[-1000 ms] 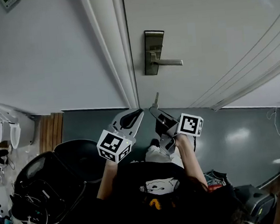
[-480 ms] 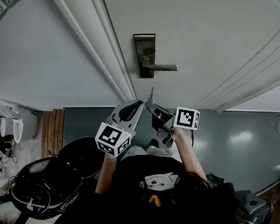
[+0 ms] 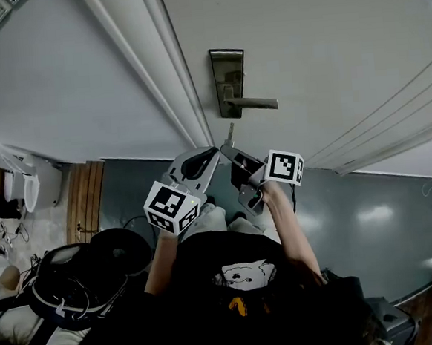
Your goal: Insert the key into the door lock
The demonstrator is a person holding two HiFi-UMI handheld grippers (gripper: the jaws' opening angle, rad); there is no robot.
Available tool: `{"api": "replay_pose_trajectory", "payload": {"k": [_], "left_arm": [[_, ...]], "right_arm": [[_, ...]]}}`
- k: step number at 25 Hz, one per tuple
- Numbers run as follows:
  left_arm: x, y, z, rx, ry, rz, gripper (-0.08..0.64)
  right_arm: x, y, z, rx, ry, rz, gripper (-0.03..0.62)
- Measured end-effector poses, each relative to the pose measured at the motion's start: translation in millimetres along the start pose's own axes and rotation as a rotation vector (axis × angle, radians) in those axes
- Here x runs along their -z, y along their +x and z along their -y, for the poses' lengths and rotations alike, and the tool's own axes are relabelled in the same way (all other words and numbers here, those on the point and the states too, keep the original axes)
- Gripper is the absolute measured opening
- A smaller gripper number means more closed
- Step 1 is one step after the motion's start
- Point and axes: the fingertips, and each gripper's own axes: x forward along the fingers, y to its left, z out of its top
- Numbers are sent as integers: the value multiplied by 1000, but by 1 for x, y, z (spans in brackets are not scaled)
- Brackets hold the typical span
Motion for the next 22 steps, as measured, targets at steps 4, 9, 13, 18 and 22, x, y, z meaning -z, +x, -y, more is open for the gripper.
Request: {"api": "replay_pose_trajectory", "payload": {"k": [4,9,13,18,22], "left_arm": [[0,2,-4,17,6,-3,15],[5,6,-13,52,18,-21,15],[4,7,-20,75,26,-24,15],[8,13,-24,105,43,-13,15],[14,15,-22,117,56,7,15]], "right_arm": [[-6,10,7,6,11,6,21],[-21,23,18,11,24,38,21],[-30,31,27,29,28,54,21],[-39,35,36,25,17,64,21],[-43,35,38,8,-9,67,21]]}}
